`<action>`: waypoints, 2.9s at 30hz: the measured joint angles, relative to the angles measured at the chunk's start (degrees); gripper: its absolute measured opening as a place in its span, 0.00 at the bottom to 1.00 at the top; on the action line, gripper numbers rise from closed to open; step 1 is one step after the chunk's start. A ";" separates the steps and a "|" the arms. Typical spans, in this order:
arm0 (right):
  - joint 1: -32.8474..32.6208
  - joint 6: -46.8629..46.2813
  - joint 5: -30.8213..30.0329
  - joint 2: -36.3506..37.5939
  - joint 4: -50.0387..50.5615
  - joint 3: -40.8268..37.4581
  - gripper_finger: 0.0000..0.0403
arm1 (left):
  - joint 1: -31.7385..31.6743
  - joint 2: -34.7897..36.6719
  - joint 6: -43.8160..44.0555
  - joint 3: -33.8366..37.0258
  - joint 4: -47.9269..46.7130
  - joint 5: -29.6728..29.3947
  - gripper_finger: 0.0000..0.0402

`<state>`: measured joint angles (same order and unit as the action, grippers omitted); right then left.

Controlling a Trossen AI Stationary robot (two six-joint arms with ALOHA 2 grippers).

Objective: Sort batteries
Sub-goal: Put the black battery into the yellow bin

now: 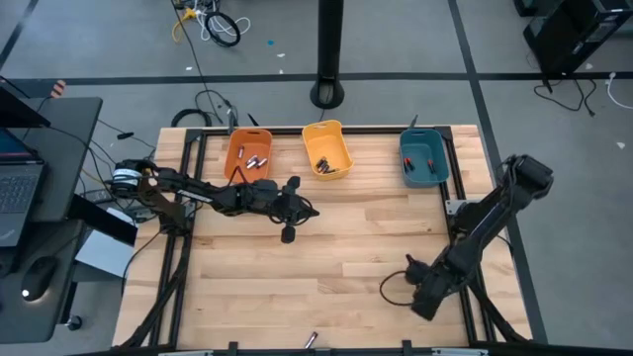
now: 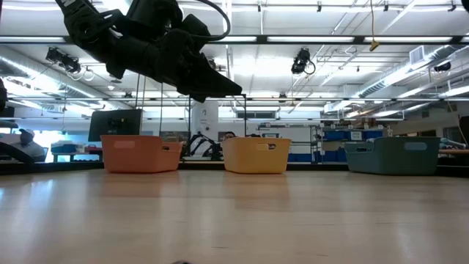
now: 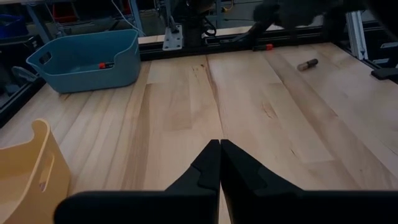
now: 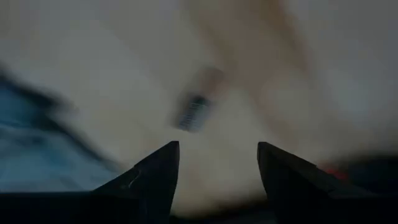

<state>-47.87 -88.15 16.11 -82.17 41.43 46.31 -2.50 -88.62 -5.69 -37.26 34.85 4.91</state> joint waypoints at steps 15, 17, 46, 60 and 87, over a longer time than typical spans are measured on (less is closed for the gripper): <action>0.10 -10.29 -3.41 -11.90 -13.24 -1.31 0.52 | 0.00 0.00 -1.55 0.00 0.04 0.00 0.04; 0.13 -9.43 -3.64 -11.92 -12.54 -1.34 0.47 | 0.00 0.00 -1.54 0.00 0.07 0.00 0.04; 13.55 29.74 -18.62 -11.52 -6.85 -0.56 0.26 | 0.00 -0.02 -1.16 0.00 0.00 -0.26 0.04; 10.59 21.91 -16.03 -11.71 -0.33 9.26 0.26 | -0.02 -0.02 -0.90 0.00 -0.11 -0.37 0.04; 1.85 7.17 -14.98 -11.25 -0.18 1.30 0.35 | -0.01 -0.02 -0.98 0.00 -0.13 -0.37 0.04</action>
<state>-46.02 -80.98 1.13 -93.42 41.25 47.60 -2.51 -88.64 -6.68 -37.26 34.72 4.54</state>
